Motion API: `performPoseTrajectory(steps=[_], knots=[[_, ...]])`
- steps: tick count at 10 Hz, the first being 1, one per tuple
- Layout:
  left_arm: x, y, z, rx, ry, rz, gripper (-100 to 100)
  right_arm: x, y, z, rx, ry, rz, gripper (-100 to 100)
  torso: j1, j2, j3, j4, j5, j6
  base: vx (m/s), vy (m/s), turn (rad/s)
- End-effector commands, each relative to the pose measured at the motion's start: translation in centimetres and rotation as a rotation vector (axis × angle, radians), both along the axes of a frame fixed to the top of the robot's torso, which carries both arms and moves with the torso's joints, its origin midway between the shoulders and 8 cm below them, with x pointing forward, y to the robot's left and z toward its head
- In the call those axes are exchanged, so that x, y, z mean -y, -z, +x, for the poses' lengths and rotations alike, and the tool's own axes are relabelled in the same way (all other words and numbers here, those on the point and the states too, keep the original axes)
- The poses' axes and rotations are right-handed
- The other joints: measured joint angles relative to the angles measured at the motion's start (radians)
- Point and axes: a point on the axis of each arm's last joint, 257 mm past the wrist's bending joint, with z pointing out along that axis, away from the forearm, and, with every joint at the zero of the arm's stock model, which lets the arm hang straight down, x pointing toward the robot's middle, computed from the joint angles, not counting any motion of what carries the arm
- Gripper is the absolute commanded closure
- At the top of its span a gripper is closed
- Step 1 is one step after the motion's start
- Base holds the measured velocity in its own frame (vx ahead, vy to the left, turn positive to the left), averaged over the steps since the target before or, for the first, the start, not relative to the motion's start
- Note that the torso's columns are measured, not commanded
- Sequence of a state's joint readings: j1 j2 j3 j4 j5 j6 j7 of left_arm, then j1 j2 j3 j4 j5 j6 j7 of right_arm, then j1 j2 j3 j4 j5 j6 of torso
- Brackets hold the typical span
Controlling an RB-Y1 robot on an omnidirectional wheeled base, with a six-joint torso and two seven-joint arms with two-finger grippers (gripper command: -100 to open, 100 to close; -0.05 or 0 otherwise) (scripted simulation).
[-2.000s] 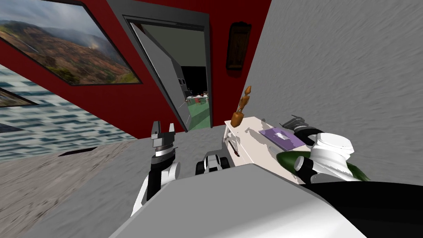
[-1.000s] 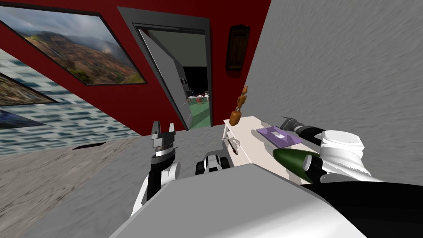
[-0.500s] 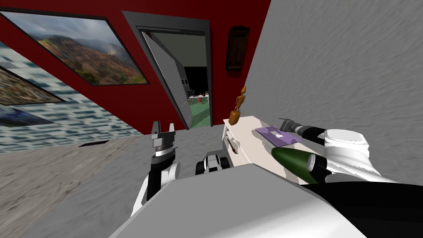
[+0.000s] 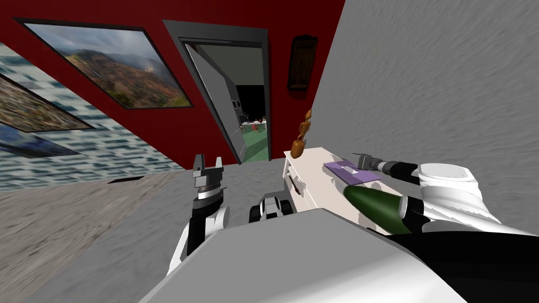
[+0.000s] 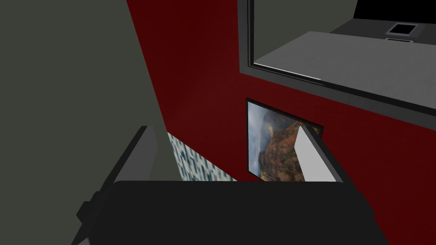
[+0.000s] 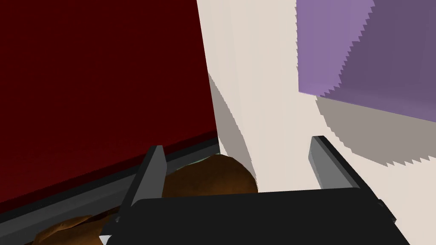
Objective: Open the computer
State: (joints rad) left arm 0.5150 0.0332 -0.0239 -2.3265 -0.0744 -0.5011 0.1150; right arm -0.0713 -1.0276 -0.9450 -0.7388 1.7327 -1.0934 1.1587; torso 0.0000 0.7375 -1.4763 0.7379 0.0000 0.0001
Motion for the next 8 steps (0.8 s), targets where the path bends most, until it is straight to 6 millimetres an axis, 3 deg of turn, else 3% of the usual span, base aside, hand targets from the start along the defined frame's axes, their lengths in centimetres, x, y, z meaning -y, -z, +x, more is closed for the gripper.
performPoseTrajectory(steps=[1, 6, 7, 8], knots=[[0.0, 0.0, 0.0, 0.0, 0.0, 0.0, 0, -1.0, 1.1, -0.9, -0.074, -0.053, 0.011, -100, 0.0, 0.0, 0.0, 0.0, 0.0, 0.0, -0.051, -0.024, 0.016], [0.0, 0.0, 0.0, 0.0, 0.0, 0.0, 0, -2.2, 2.5, -2.8, -0.186, -0.124, 0.035, -100, 0.0, 0.0, 0.0, 0.0, 0.0, 0.0, -0.045, -0.024, 0.024], [0.0, 0.0, 0.0, 0.0, 0.0, 0.0, 0, -2.0, 2.3, -2.5, -0.172, -0.114, 0.031, -100, 0.0, 0.0, 0.0, 0.0, 0.0, 0.0, -0.016, -0.01, 0.004], [0.0, 0.0, 0.0, 0.0, 0.0, 0.0, 0, -0.6, 2.7, -3.1, -0.181, -0.044, 0.047, -100, 0.001, -0.001, 0.0, 0.0, 0.0, 0.0, -0.149, -0.062, 0.318]])
